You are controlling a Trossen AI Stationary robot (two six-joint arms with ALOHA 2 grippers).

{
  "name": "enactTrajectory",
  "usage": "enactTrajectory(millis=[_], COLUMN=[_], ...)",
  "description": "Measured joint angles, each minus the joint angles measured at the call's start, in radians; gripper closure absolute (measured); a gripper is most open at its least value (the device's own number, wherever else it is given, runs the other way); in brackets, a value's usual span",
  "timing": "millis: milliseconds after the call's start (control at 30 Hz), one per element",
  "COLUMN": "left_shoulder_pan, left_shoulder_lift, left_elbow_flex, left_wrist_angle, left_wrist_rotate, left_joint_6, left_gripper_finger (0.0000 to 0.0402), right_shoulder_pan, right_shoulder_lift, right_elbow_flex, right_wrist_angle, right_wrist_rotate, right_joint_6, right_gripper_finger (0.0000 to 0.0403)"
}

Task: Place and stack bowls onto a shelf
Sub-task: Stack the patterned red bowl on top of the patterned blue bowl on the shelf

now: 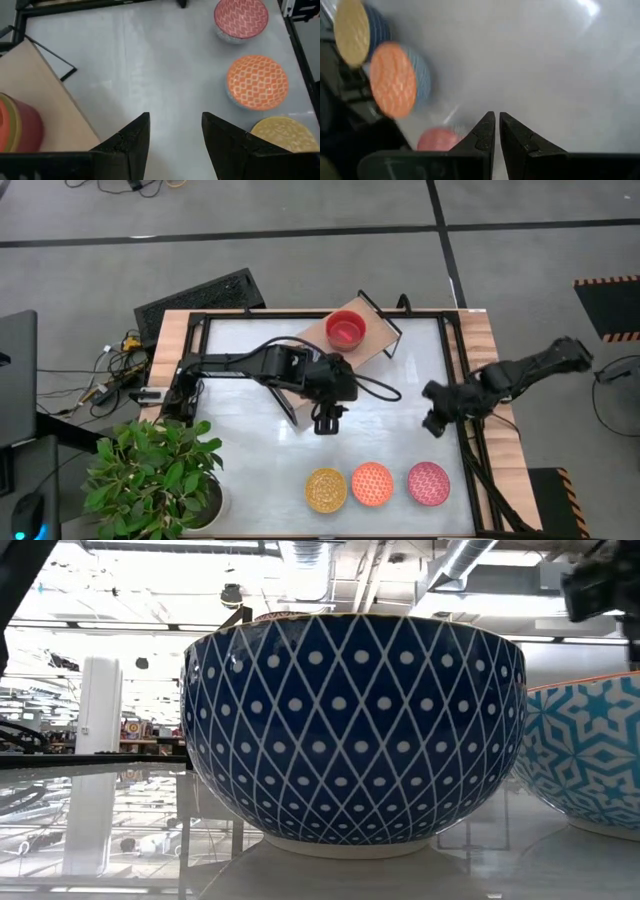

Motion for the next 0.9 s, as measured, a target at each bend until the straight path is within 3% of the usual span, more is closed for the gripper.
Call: enactTrajectory(millis=[100, 200, 300, 567, 900], left_shoulder_pan=[0.001, 0.0, 0.0, 0.001, 0.001], left_shoulder_lift=[0.0, 0.0, 0.0, -0.013, -0.016], left_elbow_flex=[0.0, 0.0, 0.0, 0.0, 0.0], left_wrist_angle=[-0.021, -0.062, -0.088, -0.108, -0.158], left_wrist_rotate=[0.0, -0.001, 0.0, 0.0, 0.0], left_joint_6=[0.022, 0.044, 0.063, 0.129, 0.131], left_gripper_finger=[0.0236, 0.0236, 0.0236, 0.0236, 0.0236], right_shoulder_pan=[0.138, 0.256, 0.345, 0.449, 0.47], right_shoulder_lift=[0.023, 0.057, 0.119, 0.299, 0.512], right_elbow_flex=[-0.004, -0.003, -0.003, 0.044, 0.147], right_wrist_angle=[0.125, 0.272, 0.307, 0.307, 0.113], right_wrist_rotate=[0.04, 0.144, 0.203, 0.174, 0.05], right_joint_6=[0.12, 0.187, 0.237, 0.335, 0.337], right_gripper_finger=[0.0349, 0.0354, 0.0374, 0.0385, 0.0385])
